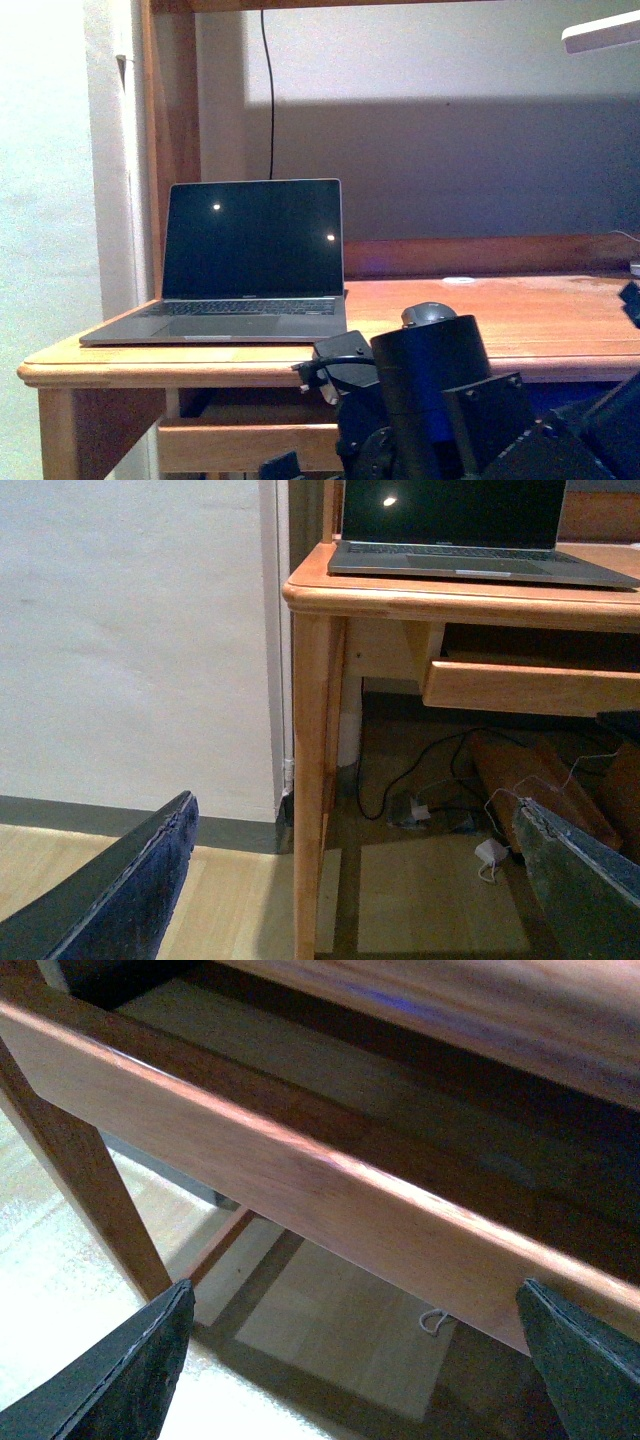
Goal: Place mouse
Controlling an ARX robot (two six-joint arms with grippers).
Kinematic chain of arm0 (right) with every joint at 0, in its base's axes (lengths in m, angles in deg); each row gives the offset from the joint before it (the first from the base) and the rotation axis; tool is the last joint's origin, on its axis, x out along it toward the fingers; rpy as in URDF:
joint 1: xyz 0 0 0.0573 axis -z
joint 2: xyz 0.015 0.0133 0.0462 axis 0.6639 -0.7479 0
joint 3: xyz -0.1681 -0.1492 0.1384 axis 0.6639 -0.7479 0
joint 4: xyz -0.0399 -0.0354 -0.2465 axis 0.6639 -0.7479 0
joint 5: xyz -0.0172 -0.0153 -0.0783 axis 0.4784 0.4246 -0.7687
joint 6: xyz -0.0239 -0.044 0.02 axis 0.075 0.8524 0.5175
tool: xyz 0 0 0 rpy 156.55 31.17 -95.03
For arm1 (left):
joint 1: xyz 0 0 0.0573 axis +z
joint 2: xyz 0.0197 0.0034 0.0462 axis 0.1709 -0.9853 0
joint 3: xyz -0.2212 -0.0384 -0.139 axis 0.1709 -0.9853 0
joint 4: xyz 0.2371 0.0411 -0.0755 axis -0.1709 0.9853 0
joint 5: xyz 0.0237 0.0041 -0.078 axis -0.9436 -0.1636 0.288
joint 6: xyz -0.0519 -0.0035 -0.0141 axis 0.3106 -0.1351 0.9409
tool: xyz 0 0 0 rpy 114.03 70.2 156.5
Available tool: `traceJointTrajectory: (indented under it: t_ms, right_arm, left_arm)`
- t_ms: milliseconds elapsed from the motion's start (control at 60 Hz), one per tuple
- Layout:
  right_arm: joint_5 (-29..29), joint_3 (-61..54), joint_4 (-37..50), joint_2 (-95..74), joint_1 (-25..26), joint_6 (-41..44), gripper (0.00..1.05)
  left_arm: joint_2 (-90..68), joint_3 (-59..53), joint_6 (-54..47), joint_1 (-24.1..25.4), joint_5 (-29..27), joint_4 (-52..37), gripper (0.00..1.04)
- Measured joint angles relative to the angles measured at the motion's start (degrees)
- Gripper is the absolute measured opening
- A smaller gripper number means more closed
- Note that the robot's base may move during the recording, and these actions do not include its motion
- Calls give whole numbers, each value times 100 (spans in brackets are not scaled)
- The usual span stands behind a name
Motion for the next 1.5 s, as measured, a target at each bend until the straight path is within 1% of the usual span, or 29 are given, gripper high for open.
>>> traceJointTrajectory:
  t_ms: [100,283,400,467,567,700,783,867,950,1117,1217,1317,1417,1467,1500]
  right_arm:
    - [-68,234,-46,-129,-87,-39,97]
    - [-111,269,-44,-170,-118,-153,97]
    - [-52,-55,61,-2,-31,-229,97]
    - [-13,-428,72,284,90,-343,97]
    - [109,-1150,168,1043,348,-474,97]
    - [479,-2363,116,2761,835,-807,97]
    - [638,-2804,9,3471,1071,-1014,97]
    - [861,-3412,-149,4505,1443,-1272,97]
    - [944,-3845,-254,5337,1663,-1397,97]
    - [1069,-4577,-881,6948,1709,-1657,97]
    - [1003,-4977,-1676,8306,1534,-1816,97]
    - [981,-5180,-2380,9350,1510,-2070,97]
    - [881,-5289,-2922,9986,1532,-2221,97]
    - [-280,-5418,-2999,10236,1281,-1888,90]
    - [-907,-5515,-3029,10402,1250,-1488,83]
  left_arm:
    - [0,0,0,0,0,0,97]
    - [0,-2,0,0,-2,0,97]
    - [0,-2,0,0,-2,0,97]
    - [0,0,0,0,-2,0,97]
    - [0,0,0,0,0,0,97]
    - [0,-2,0,0,0,0,97]
    - [0,-2,0,0,0,0,97]
    - [0,-2,0,0,-2,0,97]
    - [0,0,0,0,0,0,97]
    - [0,0,0,0,-2,0,97]
    - [0,0,0,0,0,0,97]
    - [0,0,0,0,-2,0,97]
    - [0,-2,0,0,0,0,97]
    - [0,-2,0,0,0,0,97]
    - [0,0,0,0,0,0,97]
